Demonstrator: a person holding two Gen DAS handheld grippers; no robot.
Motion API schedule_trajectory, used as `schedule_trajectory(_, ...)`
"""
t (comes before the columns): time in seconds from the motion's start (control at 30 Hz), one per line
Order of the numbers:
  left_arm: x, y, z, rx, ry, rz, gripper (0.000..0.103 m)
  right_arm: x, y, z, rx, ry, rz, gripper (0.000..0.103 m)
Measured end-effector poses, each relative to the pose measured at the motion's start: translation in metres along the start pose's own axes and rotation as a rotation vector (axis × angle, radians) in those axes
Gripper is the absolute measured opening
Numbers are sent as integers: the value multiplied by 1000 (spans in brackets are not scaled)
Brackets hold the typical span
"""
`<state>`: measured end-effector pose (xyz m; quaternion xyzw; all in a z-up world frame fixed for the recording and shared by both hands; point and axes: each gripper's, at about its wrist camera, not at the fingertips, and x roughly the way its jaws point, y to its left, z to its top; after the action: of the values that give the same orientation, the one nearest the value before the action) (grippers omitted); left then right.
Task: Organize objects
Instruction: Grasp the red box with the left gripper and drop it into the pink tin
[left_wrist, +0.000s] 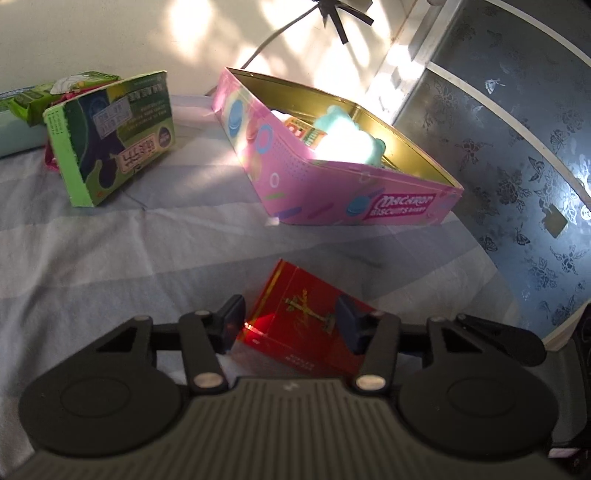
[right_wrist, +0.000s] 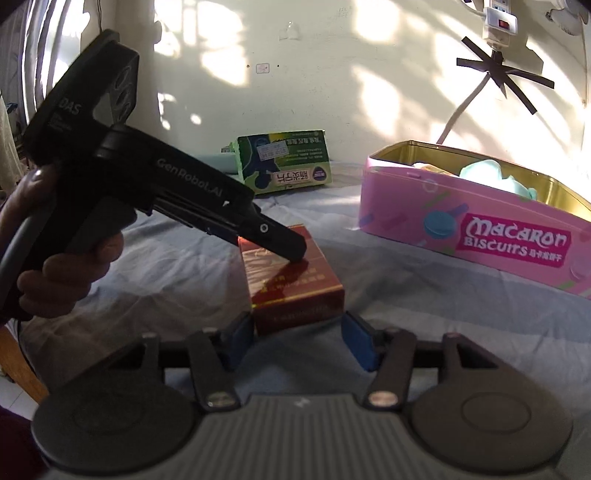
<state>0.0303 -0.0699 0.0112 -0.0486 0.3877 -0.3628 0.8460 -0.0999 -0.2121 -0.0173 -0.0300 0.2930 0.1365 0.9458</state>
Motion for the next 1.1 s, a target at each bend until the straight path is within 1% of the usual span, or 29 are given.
schedule_trajectory(0.07, 4, -13, 0, 28, 15, -27, 56, -4, -9, -2, 17, -17, -23, 51)
schedule_trajectory(0.17, 22, -36, 0, 66, 57, -88, 56, -16, -35, -10, 72, -33, -69, 51)
schedule_trajectory(0.3, 48, -71, 4, 135, 84, -126, 55, -32, -68, -26, 135, -35, -159, 51)
schedule_trajectory(0.37, 63, -86, 8, 150, 116, -165, 55, -39, -80, -33, 150, -37, -203, 52)
schedule_trajectory(0.47, 76, -100, 11, 162, 117, -169, 56, -47, -96, -43, 187, -47, -237, 56)
schedule_trajectory(0.57, 83, -106, 15, 156, 120, -164, 56, -50, -105, -48, 203, -67, -236, 58)
schedule_trajectory(0.6, 83, -107, 16, 153, 117, -155, 55, -51, -105, -49, 202, -74, -237, 56)
schedule_trajectory(0.63, 81, -109, 18, 156, 107, -146, 55, -51, -106, -48, 192, -85, -247, 52)
schedule_trajectory(0.7, 73, -111, 23, 168, 74, -153, 55, -55, -105, -45, 166, -125, -267, 50)
schedule_trajectory(0.8, 61, -116, 40, 187, 16, -167, 55, -63, -112, -30, 172, -202, -276, 50)
schedule_trajectory(0.9, 54, -122, 62, 220, -53, -159, 55, -65, -121, -9, 164, -273, -294, 50)
schedule_trajectory(1.0, 62, -127, 89, 237, -98, -125, 56, -54, -131, 15, 145, -300, -326, 51)
schedule_trajectory(1.1, 77, -128, 109, 238, -115, -96, 56, -35, -149, 35, 139, -300, -355, 51)
